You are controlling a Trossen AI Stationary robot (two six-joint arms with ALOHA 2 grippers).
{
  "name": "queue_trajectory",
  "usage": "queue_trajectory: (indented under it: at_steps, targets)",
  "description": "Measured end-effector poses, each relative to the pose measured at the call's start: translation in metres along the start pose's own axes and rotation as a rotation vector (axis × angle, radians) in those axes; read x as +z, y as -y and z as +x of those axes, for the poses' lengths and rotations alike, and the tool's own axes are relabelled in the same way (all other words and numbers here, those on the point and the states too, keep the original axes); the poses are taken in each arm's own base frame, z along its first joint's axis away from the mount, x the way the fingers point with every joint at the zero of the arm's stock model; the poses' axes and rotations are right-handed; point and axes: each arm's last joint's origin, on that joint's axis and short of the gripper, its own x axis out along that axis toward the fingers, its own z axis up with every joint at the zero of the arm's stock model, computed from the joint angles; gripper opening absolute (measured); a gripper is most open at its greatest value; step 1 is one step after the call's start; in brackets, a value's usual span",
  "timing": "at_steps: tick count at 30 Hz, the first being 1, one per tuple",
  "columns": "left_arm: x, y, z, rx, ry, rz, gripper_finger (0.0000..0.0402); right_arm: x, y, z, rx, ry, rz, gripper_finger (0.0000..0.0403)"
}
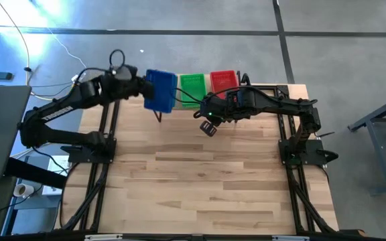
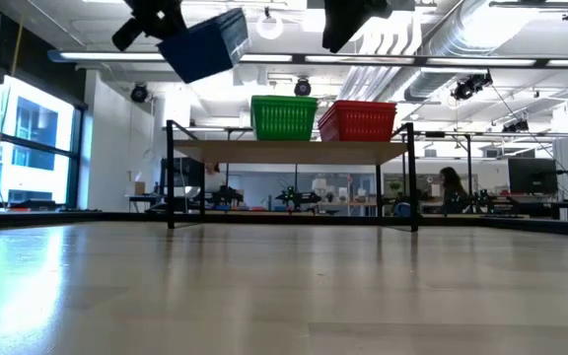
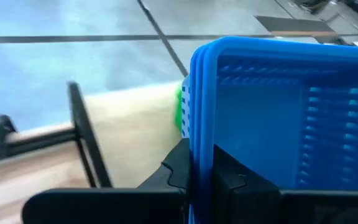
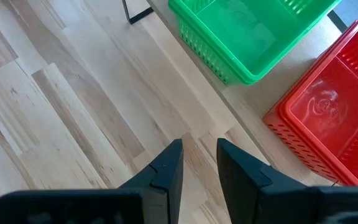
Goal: Stack baskets on shelf by color
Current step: Put the stacked blue baskets on the shelf
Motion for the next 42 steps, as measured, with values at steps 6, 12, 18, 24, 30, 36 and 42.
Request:
queue_trajectory:
  at_steps: [6, 12, 18, 24, 30, 36, 42]
  targets:
    - [0.020, -0.017, 0.027, 0.064, -0.026, -0.022, 0.0009, 0.000, 0.000, 0.000, 0.000, 0.000, 0.001, 0.0084]
    - [0.021, -0.031, 0.066, 0.109, -0.136, -0.056, 0.0009, 0.000, 0.000, 0.000, 0.001, 0.000, 0.003, 0.0084]
    - [0.018, -0.039, 0.094, 0.128, -0.209, -0.079, 0.0009, 0.000, 0.000, 0.000, 0.003, -0.001, 0.003, 0.0084]
    - [0.018, -0.041, 0.107, 0.132, -0.208, -0.105, 0.0010, 0.000, 0.000, 0.000, 0.012, -0.007, 0.001, 0.0084]
    - [0.019, -0.048, 0.114, 0.135, -0.222, -0.127, 0.0010, -0.001, -0.001, 0.000, 0.031, -0.020, -0.001, 0.0084]
    - [0.019, -0.054, 0.114, 0.146, -0.251, -0.173, 0.0010, -0.001, -0.001, 0.000, 0.032, -0.021, -0.001, 0.0084]
    - [0.017, -0.055, 0.114, 0.161, -0.275, -0.178, 0.0010, -0.001, -0.001, 0.000, 0.032, -0.021, -0.001, 0.0084]
